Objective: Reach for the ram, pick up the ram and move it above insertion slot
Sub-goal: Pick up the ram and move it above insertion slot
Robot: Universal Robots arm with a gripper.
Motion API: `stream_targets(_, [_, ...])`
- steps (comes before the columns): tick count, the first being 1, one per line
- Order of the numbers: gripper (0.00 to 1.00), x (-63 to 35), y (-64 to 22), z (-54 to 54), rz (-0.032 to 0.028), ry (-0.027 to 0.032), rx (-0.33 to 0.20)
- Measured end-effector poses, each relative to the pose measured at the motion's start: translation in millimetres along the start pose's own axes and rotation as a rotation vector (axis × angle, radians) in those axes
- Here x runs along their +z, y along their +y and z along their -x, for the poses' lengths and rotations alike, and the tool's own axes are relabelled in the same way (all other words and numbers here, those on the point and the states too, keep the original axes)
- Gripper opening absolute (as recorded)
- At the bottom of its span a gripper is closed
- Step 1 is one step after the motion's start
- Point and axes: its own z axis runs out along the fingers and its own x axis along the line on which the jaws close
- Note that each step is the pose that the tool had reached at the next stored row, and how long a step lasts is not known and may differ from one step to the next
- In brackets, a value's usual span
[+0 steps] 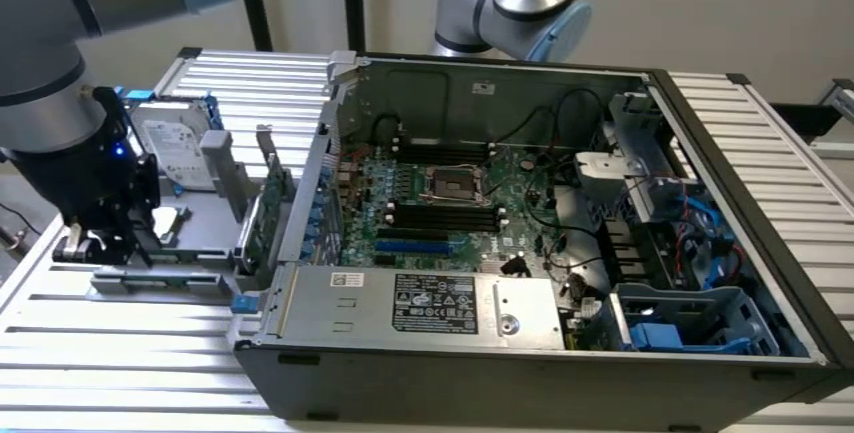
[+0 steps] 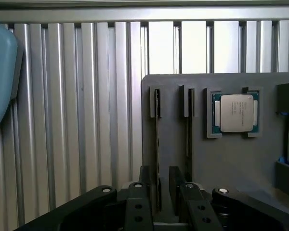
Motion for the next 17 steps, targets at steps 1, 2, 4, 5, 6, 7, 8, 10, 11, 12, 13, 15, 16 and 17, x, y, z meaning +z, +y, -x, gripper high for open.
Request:
stream_targets(1, [0.31, 1.8, 0.0, -0.1, 0.0000, -0.0004, -0.001])
stream_targets(2, [0.31, 3.6, -0.1, -0.2, -0.0001, -0.0008, -0.002])
stream_targets(4, [0.31, 7.2, -0.2, -0.3, 0.0000, -0.0017, -0.003])
stream_targets(5, [0.31, 9.2, -0.2, -0.3, 0.0000, -0.0022, -0.005])
stream_targets(6, [0.31, 11.0, -0.3, -0.4, 0.0000, -0.0027, -0.006])
stream_targets(7, [0.31, 12.8, -0.4, -0.4, 0.0001, -0.0030, -0.007])
stream_targets(8, [0.31, 14.5, -0.4, -0.5, 0.0001, -0.0034, -0.008])
stream_targets(10, [0.31, 18.2, -0.5, -0.5, 0.0000, -0.0044, -0.010])
stream_targets(11, [0.31, 19.9, -0.6, -0.6, 0.0002, -0.0047, -0.012])
stream_targets(12, [0.31, 21.7, -0.6, -0.6, 0.0001, -0.0051, -0.013])
stream_targets(13, [0.31, 23.6, -0.7, -0.6, 0.0002, -0.0054, -0.014])
stream_targets(15, [0.31, 27.2, -0.7, -0.7, 0.0003, -0.0059, -0.016])
stream_targets(16, [0.31, 29.0, -0.8, -0.7, 0.0002, -0.0062, -0.017])
stream_targets(17, [0.31, 30.8, -0.9, -0.7, 0.0002, -0.0064, -0.018])
